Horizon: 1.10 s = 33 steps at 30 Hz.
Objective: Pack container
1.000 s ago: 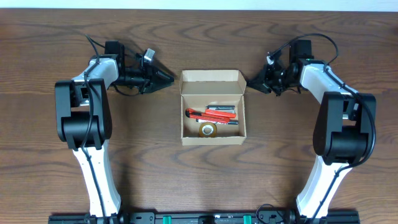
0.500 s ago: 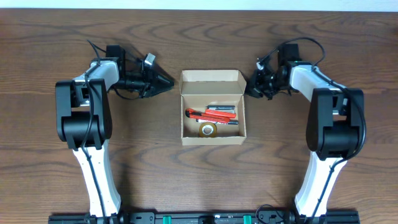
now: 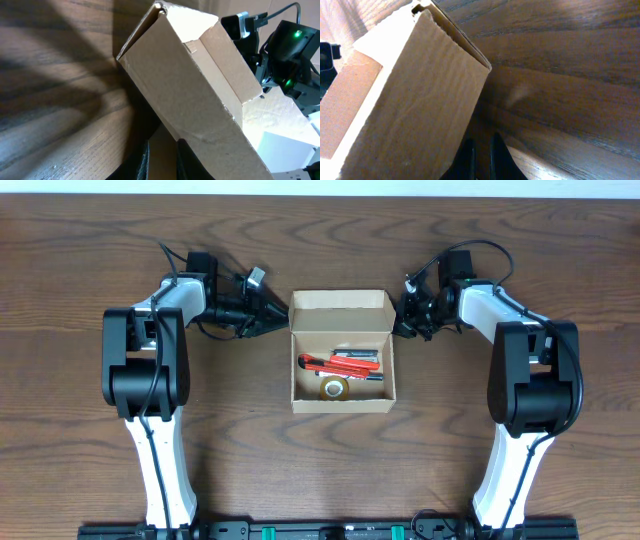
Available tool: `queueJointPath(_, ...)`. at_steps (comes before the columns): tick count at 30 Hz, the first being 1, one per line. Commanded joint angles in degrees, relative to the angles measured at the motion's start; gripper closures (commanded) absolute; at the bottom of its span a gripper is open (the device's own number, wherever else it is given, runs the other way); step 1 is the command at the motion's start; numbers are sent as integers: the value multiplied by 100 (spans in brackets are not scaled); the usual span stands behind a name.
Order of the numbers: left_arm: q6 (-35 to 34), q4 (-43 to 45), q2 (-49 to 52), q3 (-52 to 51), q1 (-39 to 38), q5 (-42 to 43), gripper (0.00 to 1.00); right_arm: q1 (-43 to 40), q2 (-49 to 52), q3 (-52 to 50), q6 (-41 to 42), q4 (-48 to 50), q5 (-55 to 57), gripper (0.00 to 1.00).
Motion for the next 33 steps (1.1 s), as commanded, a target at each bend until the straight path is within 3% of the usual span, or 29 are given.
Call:
queueJointPath(1,-129,94,24,-31,-63,-68,82,61,79,-33,46,17,-55,99)
queueJointPath(33,-105,389,-59,105,-177,393,81,59,79,-31,-861,321,-1447,99)
